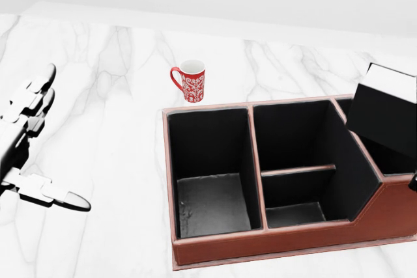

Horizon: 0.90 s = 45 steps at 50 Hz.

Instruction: Pick up the book and place it in the right compartment of the caddy.

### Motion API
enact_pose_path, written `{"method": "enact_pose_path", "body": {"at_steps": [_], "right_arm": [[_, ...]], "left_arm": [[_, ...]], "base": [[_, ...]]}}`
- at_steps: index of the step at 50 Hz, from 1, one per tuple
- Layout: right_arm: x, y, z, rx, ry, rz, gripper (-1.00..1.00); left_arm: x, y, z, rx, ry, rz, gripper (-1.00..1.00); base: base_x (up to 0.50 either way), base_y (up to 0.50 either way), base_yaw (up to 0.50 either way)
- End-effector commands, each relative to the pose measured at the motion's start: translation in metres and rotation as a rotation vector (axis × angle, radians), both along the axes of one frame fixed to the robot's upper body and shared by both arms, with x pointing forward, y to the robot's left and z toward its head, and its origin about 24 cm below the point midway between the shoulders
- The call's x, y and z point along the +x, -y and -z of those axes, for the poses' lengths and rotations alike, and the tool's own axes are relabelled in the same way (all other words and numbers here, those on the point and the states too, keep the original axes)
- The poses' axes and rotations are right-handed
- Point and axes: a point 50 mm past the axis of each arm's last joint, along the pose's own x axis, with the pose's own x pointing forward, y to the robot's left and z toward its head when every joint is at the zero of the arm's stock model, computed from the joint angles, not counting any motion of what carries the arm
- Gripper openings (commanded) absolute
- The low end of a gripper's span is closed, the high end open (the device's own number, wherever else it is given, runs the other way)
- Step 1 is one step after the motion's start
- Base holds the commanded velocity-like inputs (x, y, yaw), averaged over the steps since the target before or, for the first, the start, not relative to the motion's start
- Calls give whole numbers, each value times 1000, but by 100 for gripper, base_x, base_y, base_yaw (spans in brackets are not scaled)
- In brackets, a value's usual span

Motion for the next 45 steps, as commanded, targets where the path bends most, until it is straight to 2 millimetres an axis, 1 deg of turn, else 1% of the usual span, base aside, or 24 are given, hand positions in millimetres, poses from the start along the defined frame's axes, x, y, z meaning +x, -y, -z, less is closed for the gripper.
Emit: {"method": "enact_pose_path", "body": {"at_steps": [1, 5, 10, 13, 14, 15, 16, 17, 24, 30, 45], "right_arm": [[1, 4, -1, 15, 11, 24, -100], [3, 8, -8, 13, 40, 32, -100], [2, 12, -27, -3, 113, 40, -100], [5, 16, -32, 2, 131, 49, -100], [7, 18, -24, 20, 99, 57, -100], [8, 19, -25, 20, 102, 59, -100], [8, 19, -31, 12, 123, 58, -100], [11, 20, -31, 17, 119, 62, -100], [20, 22, -25, 36, 88, 75, -100], [29, 25, -14, 57, 38, 88, -100], [43, 28, -2, 77, -32, 92, -100]], "left_arm": [[0, -1, 0, -1, -1, -1, 100], [0, -1, -1, 0, 2, -1, 100], [0, -1, -1, -1, 3, -1, 100], [1, 0, 0, -2, 0, -1, 100], [1, 0, 0, -3, -2, -2, 100], [1, 0, 0, -2, 0, -1, 100], [1, -1, 0, -2, 1, -1, 100], [1, -1, 0, -3, 1, -3, 100], [1, -2, 1, -5, -3, -5, 100], [0, -1, -1, -2, 6, -1, 100], [-1, 0, -4, 3, 16, 4, 100]], "base": [[0, 0, 0], [0, 0, 0], [0, 0, 0], [0, 0, 0], [0, 0, 0], [0, 0, 0], [0, 0, 0], [0, 0, 0], [0, 0, 0], [0, 0, 0], [0, 0, 0]]}}
